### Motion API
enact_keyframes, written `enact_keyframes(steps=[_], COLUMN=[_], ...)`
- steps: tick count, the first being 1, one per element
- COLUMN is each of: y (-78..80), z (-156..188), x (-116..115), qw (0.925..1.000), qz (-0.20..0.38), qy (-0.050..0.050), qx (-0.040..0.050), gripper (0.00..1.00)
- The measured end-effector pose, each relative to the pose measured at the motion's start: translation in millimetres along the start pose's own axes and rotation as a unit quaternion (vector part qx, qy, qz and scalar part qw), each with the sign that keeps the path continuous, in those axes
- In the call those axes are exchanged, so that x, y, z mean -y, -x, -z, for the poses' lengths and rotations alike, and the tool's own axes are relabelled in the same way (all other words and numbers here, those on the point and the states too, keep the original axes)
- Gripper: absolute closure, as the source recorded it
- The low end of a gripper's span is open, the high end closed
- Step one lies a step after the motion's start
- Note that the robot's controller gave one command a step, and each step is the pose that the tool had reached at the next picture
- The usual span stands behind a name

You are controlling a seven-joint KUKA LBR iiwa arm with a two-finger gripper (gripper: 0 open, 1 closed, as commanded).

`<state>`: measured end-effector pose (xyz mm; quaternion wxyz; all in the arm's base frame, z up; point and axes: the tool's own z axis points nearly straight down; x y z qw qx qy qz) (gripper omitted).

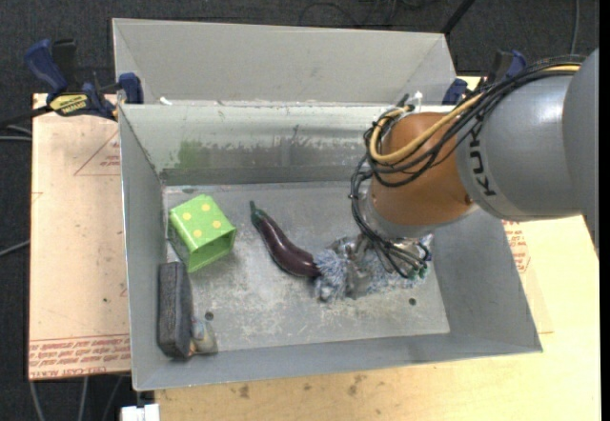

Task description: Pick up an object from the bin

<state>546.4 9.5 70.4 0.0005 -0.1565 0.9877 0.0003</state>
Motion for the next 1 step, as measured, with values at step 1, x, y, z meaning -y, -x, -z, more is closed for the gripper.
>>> enact_keyframes(steps=[1], y=[-0.2], z=[127.7], x=[-12.6], qw=[0.9996], qz=[-0.027], qy=[0.000], qx=[0.0006], gripper=[1.00])
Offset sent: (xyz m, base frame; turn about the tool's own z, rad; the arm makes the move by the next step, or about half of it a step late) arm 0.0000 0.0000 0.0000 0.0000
